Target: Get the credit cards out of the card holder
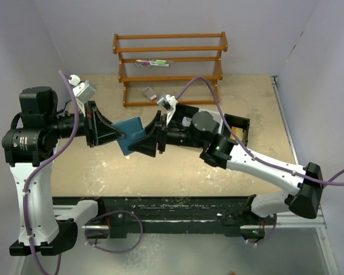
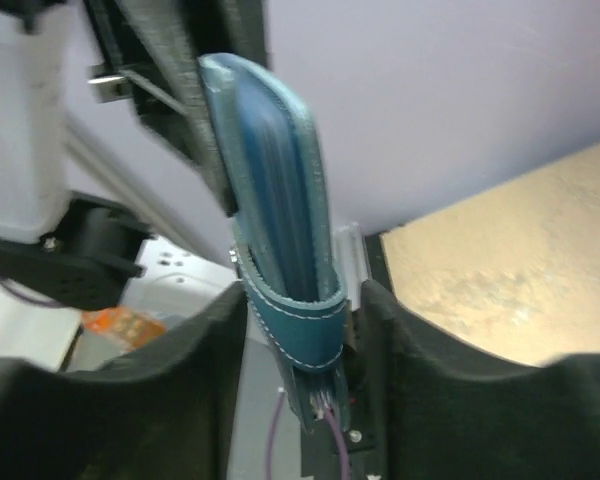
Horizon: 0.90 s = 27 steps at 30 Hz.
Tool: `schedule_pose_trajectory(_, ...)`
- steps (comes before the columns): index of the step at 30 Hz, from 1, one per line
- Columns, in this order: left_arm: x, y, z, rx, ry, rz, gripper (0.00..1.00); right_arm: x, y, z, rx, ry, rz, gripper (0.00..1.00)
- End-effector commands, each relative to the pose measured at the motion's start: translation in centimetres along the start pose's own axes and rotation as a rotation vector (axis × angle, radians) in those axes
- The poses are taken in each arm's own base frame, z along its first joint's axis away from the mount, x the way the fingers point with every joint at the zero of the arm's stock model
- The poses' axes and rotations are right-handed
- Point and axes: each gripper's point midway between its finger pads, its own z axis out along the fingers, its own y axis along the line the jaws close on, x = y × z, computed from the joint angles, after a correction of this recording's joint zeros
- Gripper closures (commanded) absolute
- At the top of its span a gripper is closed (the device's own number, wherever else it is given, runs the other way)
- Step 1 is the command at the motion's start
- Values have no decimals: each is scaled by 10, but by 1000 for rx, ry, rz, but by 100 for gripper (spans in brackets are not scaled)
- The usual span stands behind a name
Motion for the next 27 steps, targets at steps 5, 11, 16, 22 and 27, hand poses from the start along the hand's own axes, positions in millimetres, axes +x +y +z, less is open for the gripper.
schedule_pose_trajectory(5, 1, 87, -27, -517, 13, 193, 100, -28, -79, -36, 586, -108, 108, 20)
schedule_pose_trajectory(11, 11, 121, -32, -635, 6, 215, 100, -19, -70, -32, 769, -136, 178, 17)
schedule_pose_trajectory(16, 21, 128, -26, -610, 21, 198, 100, -12, -66, 0, 784, -145, 257, 26)
schedule_pose_trajectory(22, 29, 131, -25, -606, 33, 211, 100, -19, -69, 24, 782, -189, 289, 32)
schedule_pose_trajectory(27, 31, 127, -22, -580, 34, 206, 100, -21, -77, 33, 808, -212, 295, 36)
